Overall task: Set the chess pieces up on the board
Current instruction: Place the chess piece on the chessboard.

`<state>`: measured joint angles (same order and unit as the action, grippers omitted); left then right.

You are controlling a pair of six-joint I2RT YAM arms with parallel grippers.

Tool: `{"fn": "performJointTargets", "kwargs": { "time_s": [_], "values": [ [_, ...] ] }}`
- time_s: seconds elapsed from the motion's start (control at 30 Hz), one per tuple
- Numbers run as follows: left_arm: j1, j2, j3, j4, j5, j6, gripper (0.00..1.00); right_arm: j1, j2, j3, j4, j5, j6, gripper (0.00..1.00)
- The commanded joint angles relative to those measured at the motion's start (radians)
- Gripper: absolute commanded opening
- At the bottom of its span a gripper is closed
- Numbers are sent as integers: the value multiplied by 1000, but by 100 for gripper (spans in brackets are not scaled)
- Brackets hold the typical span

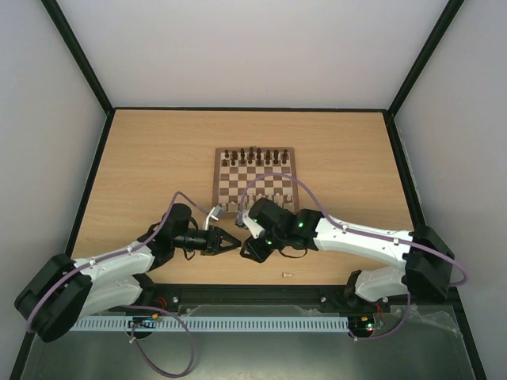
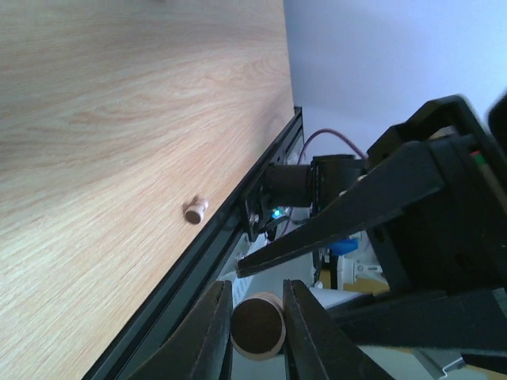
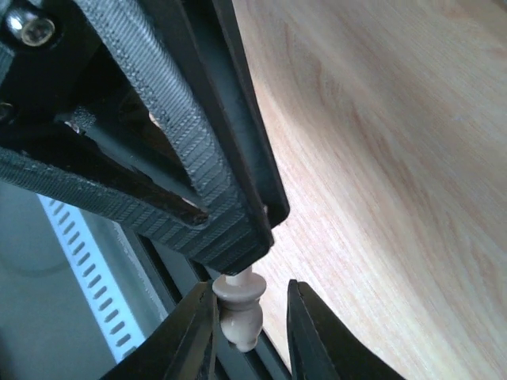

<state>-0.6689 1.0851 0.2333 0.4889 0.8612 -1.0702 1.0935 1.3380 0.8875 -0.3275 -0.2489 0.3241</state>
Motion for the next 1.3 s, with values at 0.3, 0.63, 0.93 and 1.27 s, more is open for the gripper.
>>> {"fn": "performJointTargets", "kwargs": {
  "time_s": [0.3, 0.63, 0.93, 1.27],
  "values": [
    [9, -184, 15, 84, -147, -151, 12, -44, -325, -240, 332, 142, 348, 51],
    [11, -228, 31, 64, -196, -180, 12, -61, -475, -335, 547, 97, 494, 55],
    [10, -248, 32, 84, -218, -224, 12, -66, -394, -340, 623, 60, 520, 52],
    [11, -243, 35, 106, -219, -249, 12, -65, -363, -332, 644, 59, 514, 40]
  ]
}}
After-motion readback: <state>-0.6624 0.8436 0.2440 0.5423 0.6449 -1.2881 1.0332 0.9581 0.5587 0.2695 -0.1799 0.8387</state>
